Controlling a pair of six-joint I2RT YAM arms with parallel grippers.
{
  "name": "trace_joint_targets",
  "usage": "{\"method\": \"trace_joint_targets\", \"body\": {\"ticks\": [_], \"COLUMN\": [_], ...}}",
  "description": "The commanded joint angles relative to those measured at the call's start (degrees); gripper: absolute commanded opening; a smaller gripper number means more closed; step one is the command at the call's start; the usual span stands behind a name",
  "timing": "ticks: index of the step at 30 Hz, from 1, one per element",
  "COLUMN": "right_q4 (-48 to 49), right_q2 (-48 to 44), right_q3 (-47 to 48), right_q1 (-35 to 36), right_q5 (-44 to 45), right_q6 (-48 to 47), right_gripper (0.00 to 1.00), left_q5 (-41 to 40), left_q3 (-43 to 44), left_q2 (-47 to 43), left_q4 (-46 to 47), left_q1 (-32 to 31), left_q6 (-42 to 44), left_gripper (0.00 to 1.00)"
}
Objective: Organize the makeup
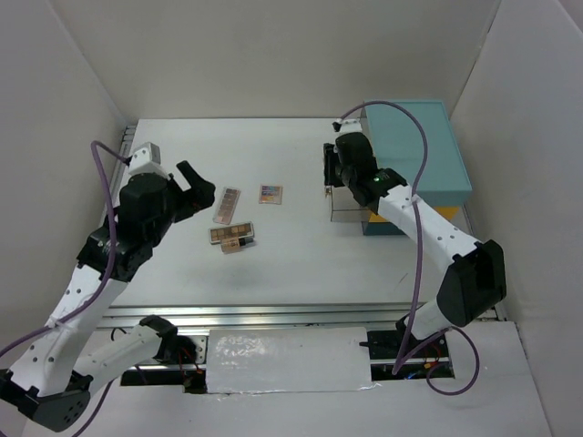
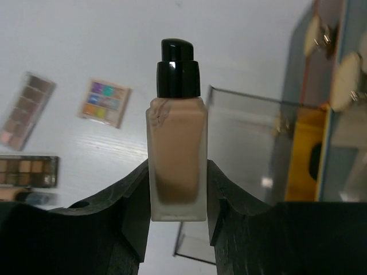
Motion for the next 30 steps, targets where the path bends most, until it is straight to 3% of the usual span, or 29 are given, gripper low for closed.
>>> {"method": "trace_joint_targets", "body": {"ticks": [1,12,21,26,30], "right_q4": [-8.5,-13.3,-15.2,-14.7,-14.3], "right_q2": [-0.7,-0.1,8.2,10.3,8.4], "right_q3": [1.0,0.5,4.4,3.5,2.8], "right_q1": [-1.6,-7.4,-7.4,-7.4,-7.4], "right_q5": [4.7,2.1,2.6,2.0,1.1], "right_q6": [5.3,5.0,4.7,4.7,4.8], "right_gripper": [0.0,0.05,0.11,0.24,0.49], "left_q5": [-5.1,-9.2,-7.9,-5.7,-4.0], "left_q3": [-3.8,-5.8,-8.4,-7.4,-6.6], "left_q2": [-0.4,4.6,3.1,6.2,8.1], "left_q4": [-3.7,-11.6,-10.5,-9.9,-9.2], "left_q1": [0.0,0.0,0.0,0.0,0.0], "left_q6": [2.5,6.4,7.1,7.5,7.5], "left_gripper": [0.99,0.99,0.99,0.99,0.99]}}
